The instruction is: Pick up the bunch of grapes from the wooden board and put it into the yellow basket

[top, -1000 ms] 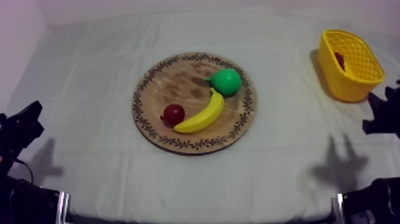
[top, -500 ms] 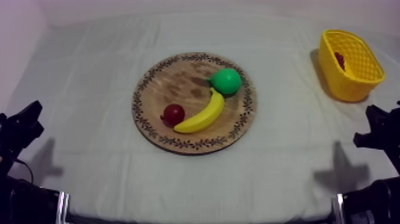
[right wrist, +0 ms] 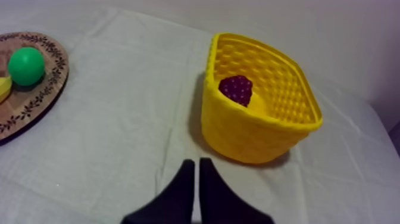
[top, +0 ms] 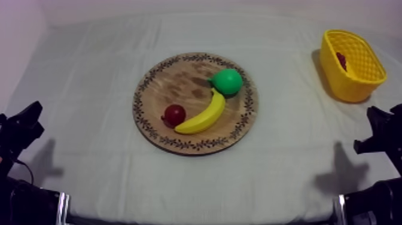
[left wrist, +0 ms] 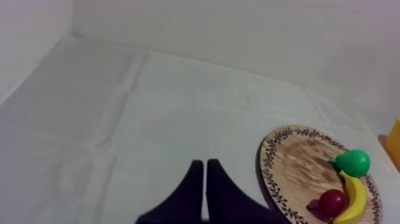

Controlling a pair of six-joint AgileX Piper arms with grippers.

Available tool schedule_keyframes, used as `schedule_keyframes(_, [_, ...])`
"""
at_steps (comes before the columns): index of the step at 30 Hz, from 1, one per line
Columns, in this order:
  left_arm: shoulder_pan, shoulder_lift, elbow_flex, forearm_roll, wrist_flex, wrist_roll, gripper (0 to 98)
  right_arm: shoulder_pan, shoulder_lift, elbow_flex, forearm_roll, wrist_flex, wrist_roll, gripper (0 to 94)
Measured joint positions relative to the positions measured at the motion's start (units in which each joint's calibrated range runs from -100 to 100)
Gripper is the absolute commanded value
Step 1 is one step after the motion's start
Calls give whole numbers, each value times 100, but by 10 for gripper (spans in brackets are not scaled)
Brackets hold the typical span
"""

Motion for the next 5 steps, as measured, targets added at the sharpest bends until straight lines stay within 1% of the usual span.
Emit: schedule_keyframes(5, [0,0,0,0,0,0,1,0,0,0,0,0,-3,5])
